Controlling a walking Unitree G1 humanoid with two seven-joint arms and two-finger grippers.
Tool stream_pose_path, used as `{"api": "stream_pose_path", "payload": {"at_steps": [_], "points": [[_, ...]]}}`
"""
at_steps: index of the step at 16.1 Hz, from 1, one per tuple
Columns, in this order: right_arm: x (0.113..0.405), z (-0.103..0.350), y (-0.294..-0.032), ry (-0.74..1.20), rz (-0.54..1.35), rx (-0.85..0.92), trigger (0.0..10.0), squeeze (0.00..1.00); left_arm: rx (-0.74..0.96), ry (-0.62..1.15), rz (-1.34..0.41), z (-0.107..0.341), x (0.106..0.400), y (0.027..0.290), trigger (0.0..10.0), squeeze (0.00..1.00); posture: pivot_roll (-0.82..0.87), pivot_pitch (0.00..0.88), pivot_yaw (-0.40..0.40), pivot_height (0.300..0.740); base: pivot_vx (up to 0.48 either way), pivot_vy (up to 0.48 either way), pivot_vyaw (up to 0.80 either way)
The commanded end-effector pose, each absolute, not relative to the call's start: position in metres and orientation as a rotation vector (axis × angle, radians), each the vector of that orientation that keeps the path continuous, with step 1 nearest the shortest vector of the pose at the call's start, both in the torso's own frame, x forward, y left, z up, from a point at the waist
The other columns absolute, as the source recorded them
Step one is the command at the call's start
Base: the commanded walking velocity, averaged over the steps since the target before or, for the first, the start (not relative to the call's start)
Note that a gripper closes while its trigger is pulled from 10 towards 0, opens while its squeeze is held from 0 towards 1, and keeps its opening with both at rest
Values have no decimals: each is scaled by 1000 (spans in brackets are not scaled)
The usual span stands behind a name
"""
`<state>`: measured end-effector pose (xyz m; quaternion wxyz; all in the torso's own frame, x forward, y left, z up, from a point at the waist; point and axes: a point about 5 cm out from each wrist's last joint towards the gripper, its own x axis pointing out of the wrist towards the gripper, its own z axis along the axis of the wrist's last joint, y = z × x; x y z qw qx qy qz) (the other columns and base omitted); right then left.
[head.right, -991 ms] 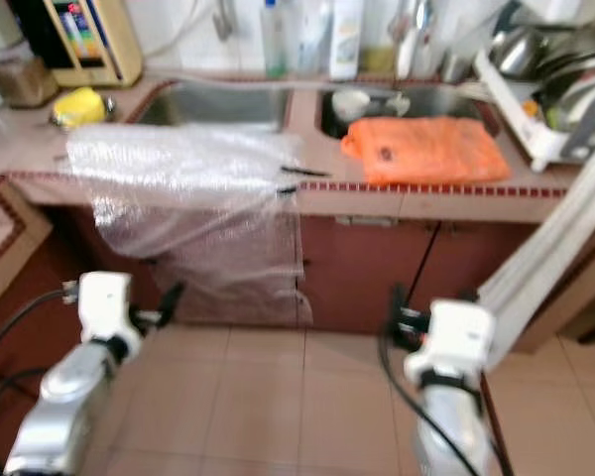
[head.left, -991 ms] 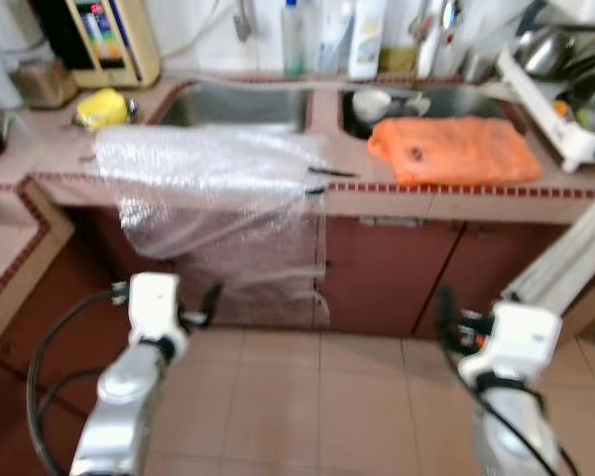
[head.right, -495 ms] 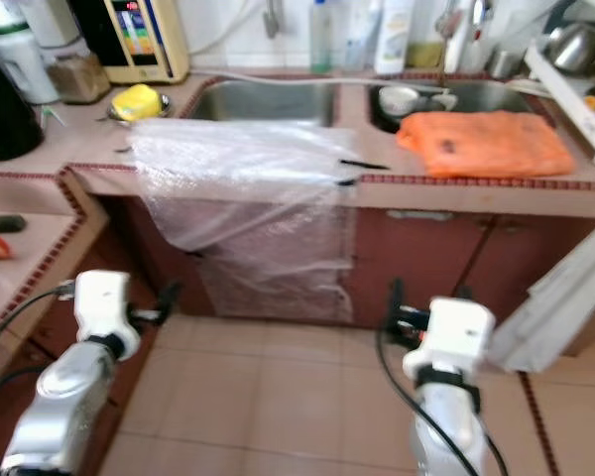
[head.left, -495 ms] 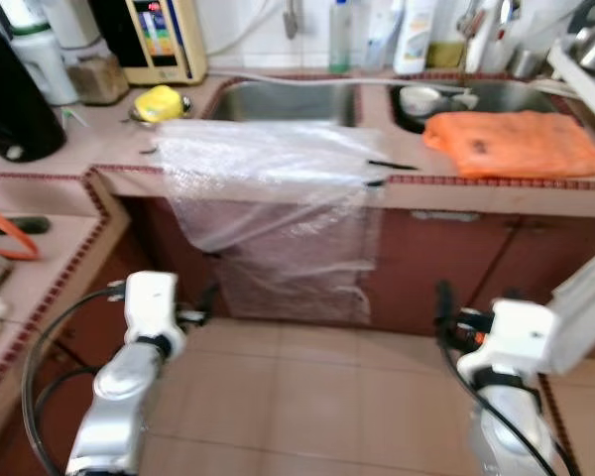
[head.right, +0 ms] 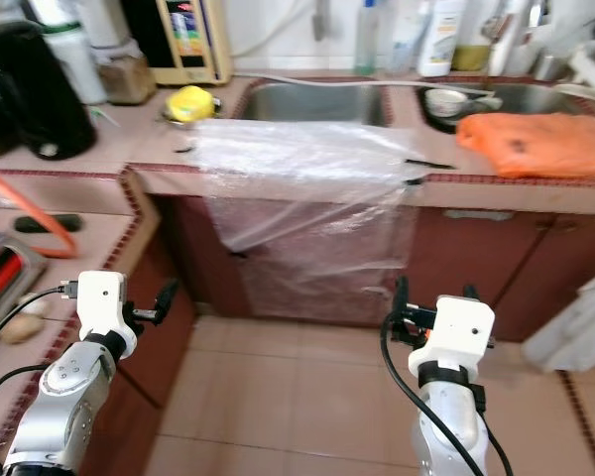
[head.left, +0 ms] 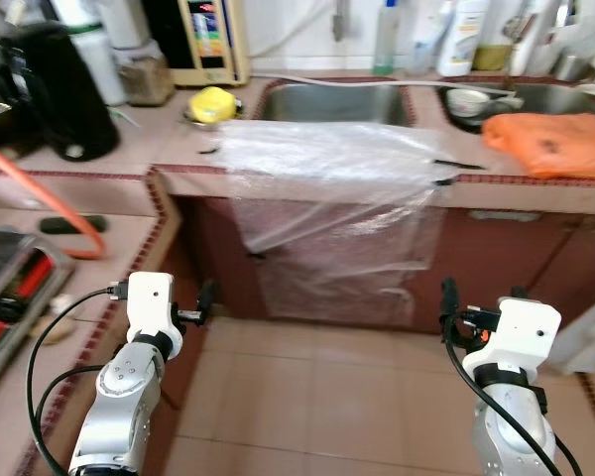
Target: Kitchen organization
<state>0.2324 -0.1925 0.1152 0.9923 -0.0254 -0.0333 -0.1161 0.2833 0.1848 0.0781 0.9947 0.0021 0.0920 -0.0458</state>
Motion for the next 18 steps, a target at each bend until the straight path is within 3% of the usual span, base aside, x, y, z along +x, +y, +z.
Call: {"api": "stream_pose_path", "payload": {"at_steps": [1, 8, 12, 15, 18], "points": [[231, 116, -198, -64, -256, -55, 10000, 0, 23, 173, -107, 79, 284, 180, 10000, 0, -44, 45, 62, 740, 0, 0, 0], [236, 119, -199, -68, -233, -74, 10000, 0, 2, 105, -126, 88, 286, 170, 10000, 0, -39, 41, 43, 740, 0, 0, -769], [238, 122, -193, -87, -183, -65, 10000, 0, -15, 84, -111, 91, 286, 173, 10000, 0, -37, 41, 40, 740, 0, 0, 0], [238, 130, -173, -88, -60, -51, 10000, 0, -6, 42, -55, 99, 286, 181, 10000, 0, -49, 48, 41, 740, 0, 0, 0], [239, 141, -175, -132, -78, -37, 10000, 0, -17, 35, -75, 102, 285, 179, 10000, 0, -45, 44, 20, 740, 0, 0, 0]]}}
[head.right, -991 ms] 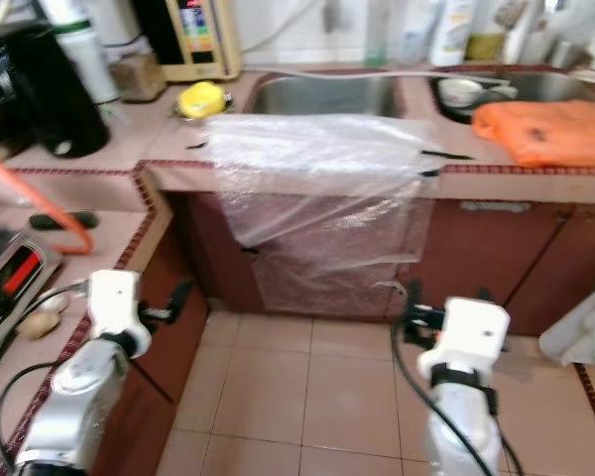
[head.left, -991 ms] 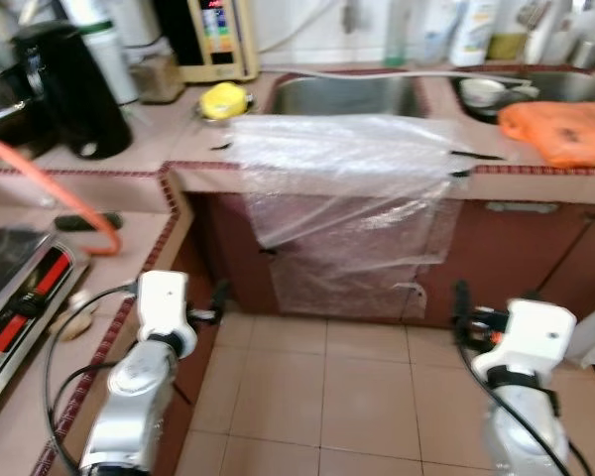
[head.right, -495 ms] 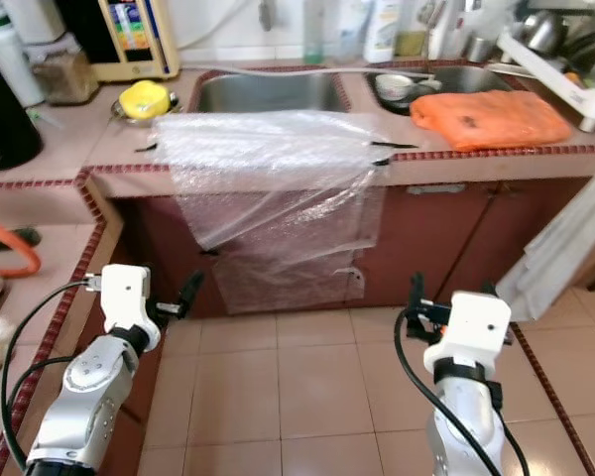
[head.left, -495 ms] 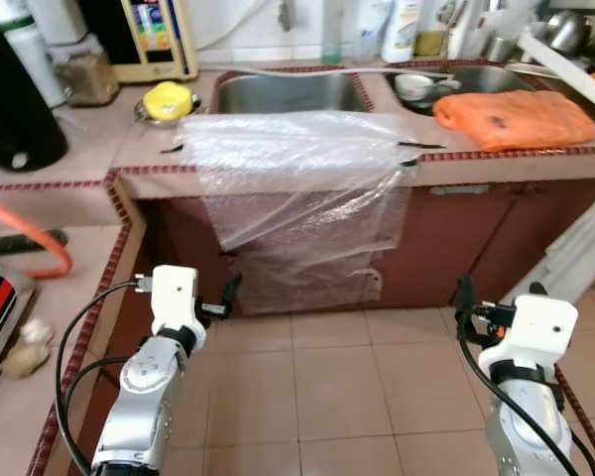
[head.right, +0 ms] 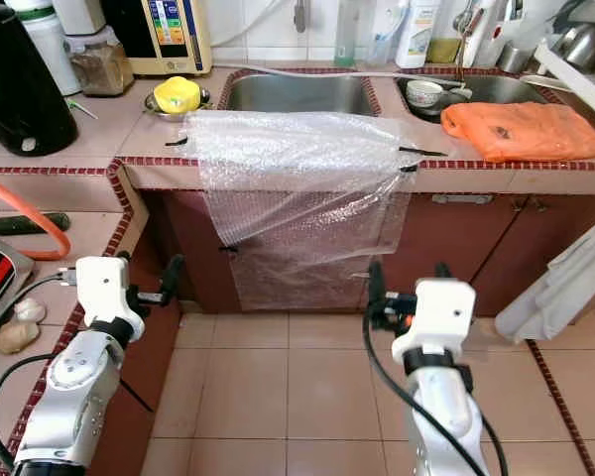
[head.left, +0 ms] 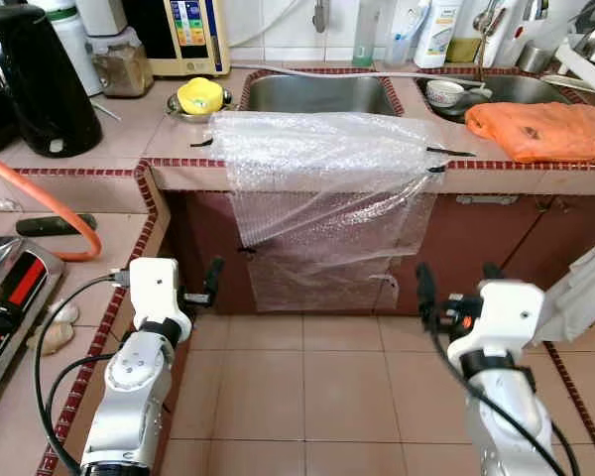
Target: Kitchen organization
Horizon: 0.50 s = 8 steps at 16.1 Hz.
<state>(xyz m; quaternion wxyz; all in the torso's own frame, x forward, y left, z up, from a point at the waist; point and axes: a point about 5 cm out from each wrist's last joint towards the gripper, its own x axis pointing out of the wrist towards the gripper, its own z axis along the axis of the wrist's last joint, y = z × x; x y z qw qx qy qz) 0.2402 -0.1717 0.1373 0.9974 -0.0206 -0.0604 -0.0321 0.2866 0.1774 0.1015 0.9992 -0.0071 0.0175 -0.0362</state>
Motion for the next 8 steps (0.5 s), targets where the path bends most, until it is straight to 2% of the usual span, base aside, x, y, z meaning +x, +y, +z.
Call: {"api": "stream_pose_path", "payload": {"at_steps": [1, 6, 7, 8], "points": [[241, 141, -178, -126, -84, -54, 10000, 0, -13, 29, -83, 103, 284, 178, 10000, 0, -43, 40, 10, 740, 0, 0, 0], [247, 146, -179, -127, -43, -247, 10000, 0, -2, -18, -143, 110, 278, 169, 10000, 0, -40, 33, -13, 740, 0, 0, 0], [247, 145, -174, -125, -16, -197, 10000, 0, -5, -24, -142, 110, 277, 170, 10000, 0, -36, 33, -10, 740, 0, 0, 0], [246, 145, -172, -124, -38, -217, 10000, 0, -3, -30, -140, 112, 277, 172, 10000, 0, -37, 32, -7, 740, 255, 0, 0]]}}
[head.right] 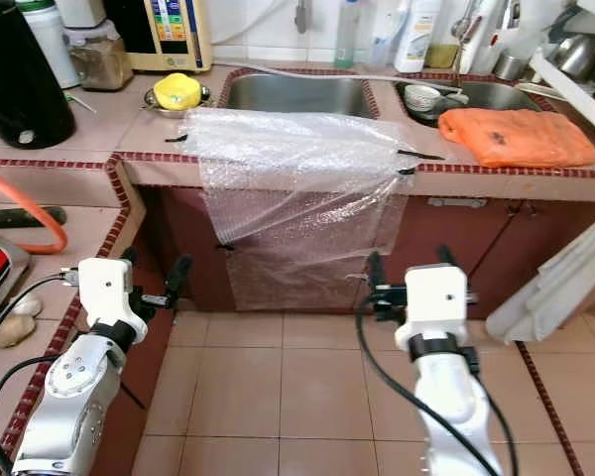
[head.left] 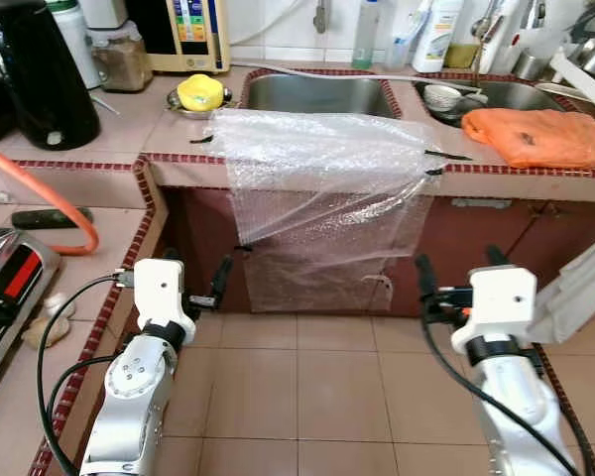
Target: Kitchen organization
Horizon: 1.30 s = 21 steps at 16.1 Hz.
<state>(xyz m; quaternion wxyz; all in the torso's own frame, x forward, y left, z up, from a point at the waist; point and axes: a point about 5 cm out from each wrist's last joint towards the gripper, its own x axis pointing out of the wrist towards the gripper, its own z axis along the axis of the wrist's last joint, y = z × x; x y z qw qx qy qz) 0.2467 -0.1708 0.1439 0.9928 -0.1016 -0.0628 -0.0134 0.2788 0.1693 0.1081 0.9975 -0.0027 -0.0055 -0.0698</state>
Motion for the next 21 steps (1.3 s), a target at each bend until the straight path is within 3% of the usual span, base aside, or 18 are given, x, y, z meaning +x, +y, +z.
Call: {"api": "stream_pose_path", "payload": {"at_steps": [1, 18, 21], "points": [[245, 143, -168, -121, -18, -194, 10000, 0, -3, -32, -142, 112, 277, 172, 10000, 0, -39, 34, -3, 740, 285, 0, 0], [244, 140, -167, -112, 2, -130, 10000, 0, -7, -19, -191, 114, 281, 165, 10000, 0, -38, 43, 27, 740, 375, 0, 0], [243, 138, -167, -109, -10, -130, 10000, 0, 2, -14, -186, 113, 281, 165, 10000, 0, -39, 45, 34, 740, 100, 0, 0]]}}
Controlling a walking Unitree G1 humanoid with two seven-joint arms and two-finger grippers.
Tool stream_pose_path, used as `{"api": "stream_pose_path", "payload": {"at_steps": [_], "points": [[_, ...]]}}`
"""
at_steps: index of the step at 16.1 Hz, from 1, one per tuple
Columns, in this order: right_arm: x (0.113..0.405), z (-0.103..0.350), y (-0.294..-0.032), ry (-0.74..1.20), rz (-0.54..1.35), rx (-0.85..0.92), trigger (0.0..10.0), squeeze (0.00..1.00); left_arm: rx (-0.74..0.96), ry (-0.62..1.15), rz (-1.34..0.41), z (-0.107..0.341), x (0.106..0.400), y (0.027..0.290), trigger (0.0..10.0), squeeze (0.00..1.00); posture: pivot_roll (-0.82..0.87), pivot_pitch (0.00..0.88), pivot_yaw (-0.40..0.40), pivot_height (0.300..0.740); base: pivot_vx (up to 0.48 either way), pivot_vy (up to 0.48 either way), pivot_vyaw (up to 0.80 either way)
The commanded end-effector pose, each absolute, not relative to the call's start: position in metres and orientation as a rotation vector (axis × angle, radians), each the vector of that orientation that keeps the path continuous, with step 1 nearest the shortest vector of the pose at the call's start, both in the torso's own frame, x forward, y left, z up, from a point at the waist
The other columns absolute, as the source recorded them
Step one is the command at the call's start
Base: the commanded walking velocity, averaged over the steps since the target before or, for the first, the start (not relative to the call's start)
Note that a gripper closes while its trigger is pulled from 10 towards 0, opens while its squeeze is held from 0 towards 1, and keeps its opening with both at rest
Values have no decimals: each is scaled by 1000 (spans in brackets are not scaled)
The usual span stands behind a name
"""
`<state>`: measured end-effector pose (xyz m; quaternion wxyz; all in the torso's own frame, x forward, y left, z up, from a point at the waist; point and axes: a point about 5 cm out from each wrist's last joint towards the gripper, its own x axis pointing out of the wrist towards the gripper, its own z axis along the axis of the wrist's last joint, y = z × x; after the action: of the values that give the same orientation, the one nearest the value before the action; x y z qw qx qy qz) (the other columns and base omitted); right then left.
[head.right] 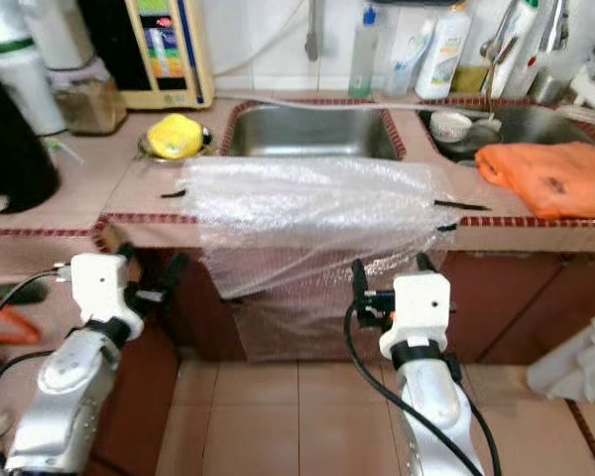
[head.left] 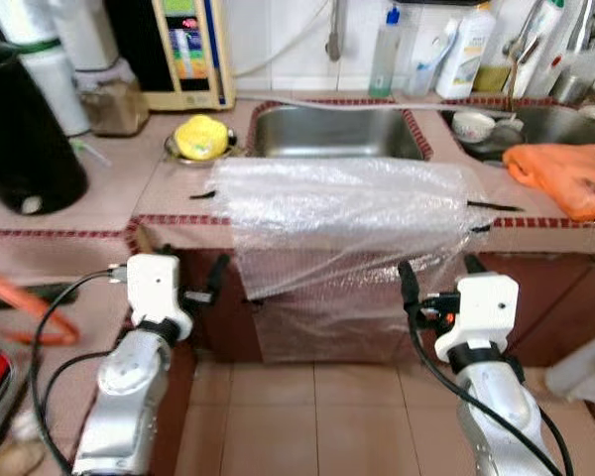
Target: Kitchen organization
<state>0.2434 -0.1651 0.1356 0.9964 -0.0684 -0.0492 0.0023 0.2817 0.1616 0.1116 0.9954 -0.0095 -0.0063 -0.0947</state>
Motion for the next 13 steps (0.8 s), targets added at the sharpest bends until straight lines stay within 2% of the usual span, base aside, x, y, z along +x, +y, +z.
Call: {"api": "stream_pose_path", "payload": {"at_steps": [1, 4, 13], "points": [[243, 138, -167, -108, -12, -130, 10000, 0, 7, -18, -186, 114, 282, 165, 10000, 0, -39, 45, 34, 740, 0, 0, 0], [243, 137, -167, -109, -18, -135, 10000, 0, 7, -14, -194, 114, 282, 165, 10000, 0, -40, 48, 38, 740, 0, -90, 0], [240, 136, -166, -105, -18, -139, 10000, 0, 20, -2, -198, 112, 280, 168, 10000, 0, -36, 54, 42, 740, 0, -480, 0]]}}
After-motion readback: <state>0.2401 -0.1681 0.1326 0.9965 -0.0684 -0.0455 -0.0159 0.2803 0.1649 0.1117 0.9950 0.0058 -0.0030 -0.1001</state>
